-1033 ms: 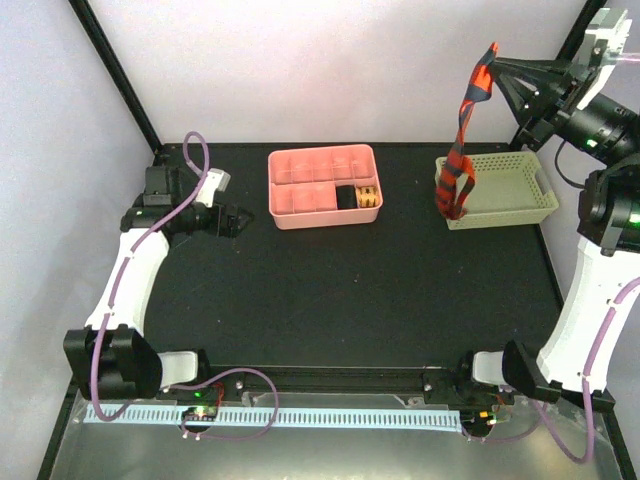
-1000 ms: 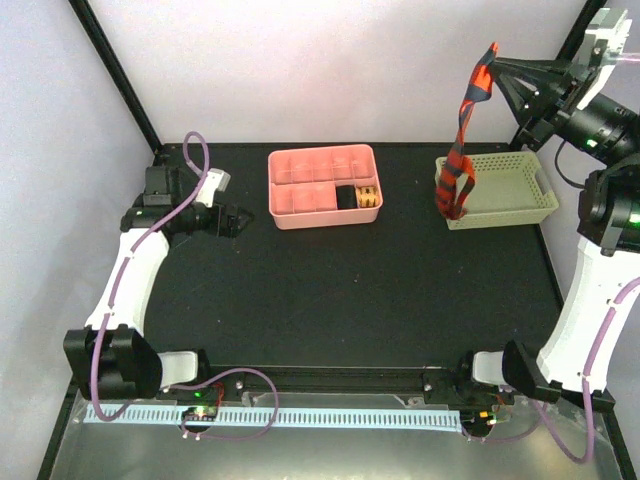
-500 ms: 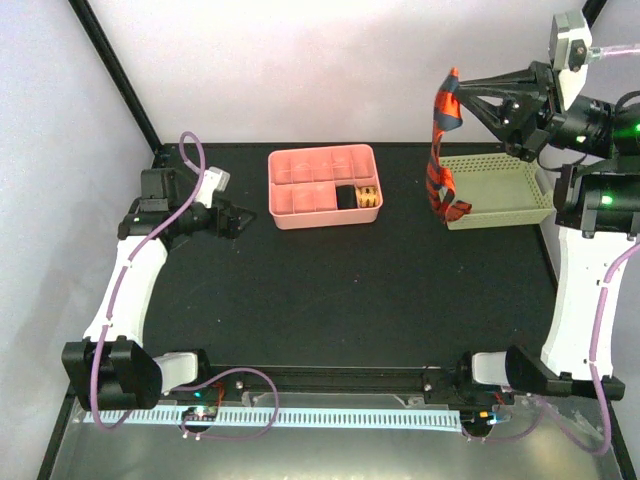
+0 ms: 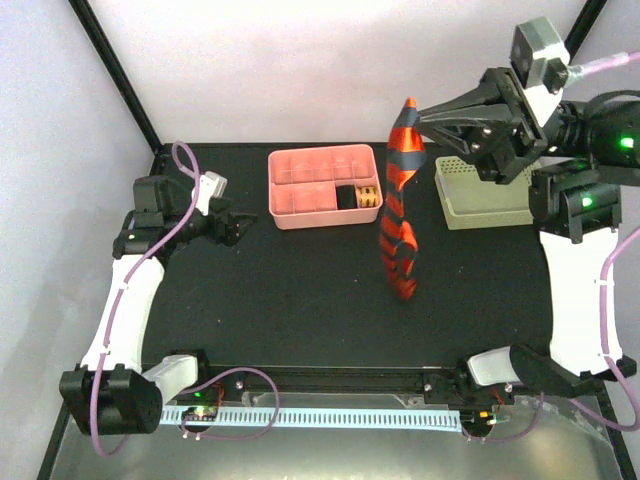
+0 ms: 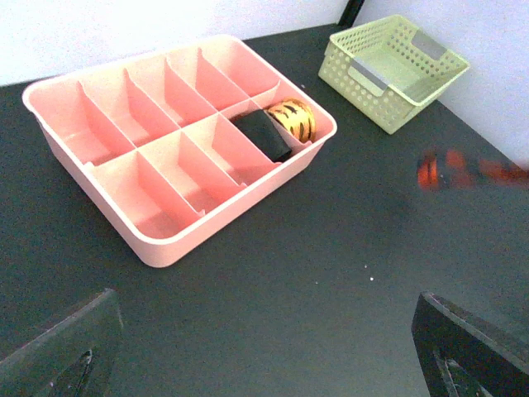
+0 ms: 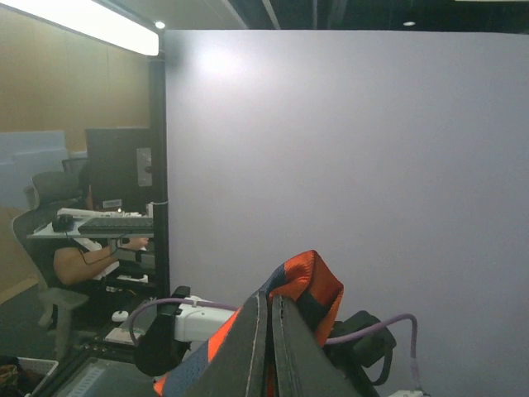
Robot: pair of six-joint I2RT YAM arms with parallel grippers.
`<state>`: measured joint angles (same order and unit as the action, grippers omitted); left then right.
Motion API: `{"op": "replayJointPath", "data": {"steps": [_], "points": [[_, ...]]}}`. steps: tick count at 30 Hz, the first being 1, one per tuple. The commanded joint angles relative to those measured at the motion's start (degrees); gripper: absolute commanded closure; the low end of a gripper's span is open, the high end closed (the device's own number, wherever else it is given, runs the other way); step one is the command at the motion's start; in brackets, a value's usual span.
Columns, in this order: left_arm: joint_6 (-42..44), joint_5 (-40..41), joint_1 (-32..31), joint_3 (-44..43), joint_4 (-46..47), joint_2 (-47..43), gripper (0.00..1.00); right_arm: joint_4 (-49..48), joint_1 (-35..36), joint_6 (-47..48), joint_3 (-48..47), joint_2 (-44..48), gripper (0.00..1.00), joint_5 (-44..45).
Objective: Roll the ties
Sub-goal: Place the tie at the center of the board.
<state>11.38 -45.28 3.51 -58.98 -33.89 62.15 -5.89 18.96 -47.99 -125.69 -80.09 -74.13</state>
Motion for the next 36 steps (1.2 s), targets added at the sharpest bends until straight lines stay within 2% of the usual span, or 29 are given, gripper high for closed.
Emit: {"op": "replayJointPath", "data": {"steps": [1,4,6,11,16,17,18,21,22,24,26,29,32,36], "points": [[1.50,-2.22,0.66,1.12,3.11,-1.87,0.01,4.01,1.62,3.62,-2.74,-2.99,0.98,2.03],[3.64,-2.17,0.64,1.50,1.64,-2.08,0.01,10.26,-2.31,8.12,-1.95,-3.30,0.98,2.72],[4.66,-2.01,0.69,2.16,1.49,-2.40,0.01,11.53,-7.80,9.08,0.99,-2.33,0.98,2.34],[6.92,-3.60,0.60,4.27,3.62,-3.60,0.01,8.40,-26.90,11.52,19.46,7.28,0.98,-3.32],[11.55,-5.21,0.29,3.93,2.43,-3.38,0.01,17.19,-47.30,22.87,37.77,13.26,0.98,-14.21],[14.16,-5.45,0.03,3.50,1.03,-2.87,0.01,15.97,-51.49,23.49,42.55,13.92,0.98,-16.92],[16.56,-5.38,-0.66,3.07,-0.86,-2.31,0.01,8.96,-55.07,19.81,48.59,14.30,0.98,-19.46],[22.60,-1.02,-4.41,3.01,-5.49,-0.93,0.01,-32.90,-65.27,-8.49,67.67,14.04,0.98,-20.57],[24.00,0.59,-5.99,3.63,-6.31,-0.70,0.01,-39.44,-67.19,-10.77,71.86,13.34,0.98,-20.61],[25.49,3.49,-9.39,5.44,-6.84,-0.28,0.01,-44.72,-68.61,-12.53,77.38,10.66,0.98,-20.62],[26.71,6.96,-13.79,7.17,-6.82,0.23,0.01,-54.27,-68.64,-21.00,81.06,6.39,0.98,-20.62],[27.25,10.83,-18.30,8.66,-5.71,1.18,0.01,-80.17,-68.23,-37.94,85.24,-1.25,0.98,-20.62],[26.49,11.60,-21.38,8.68,-4.54,3.02,0.01,-82.00,-67.62,-44.21,86.78,-6.90,0.98,-20.53],[25.04,12.56,-25.10,6.82,-3.69,6.56,0.01,-81.81,-65.33,-48.17,90.00,-3.22,0.98,-20.49]]}}
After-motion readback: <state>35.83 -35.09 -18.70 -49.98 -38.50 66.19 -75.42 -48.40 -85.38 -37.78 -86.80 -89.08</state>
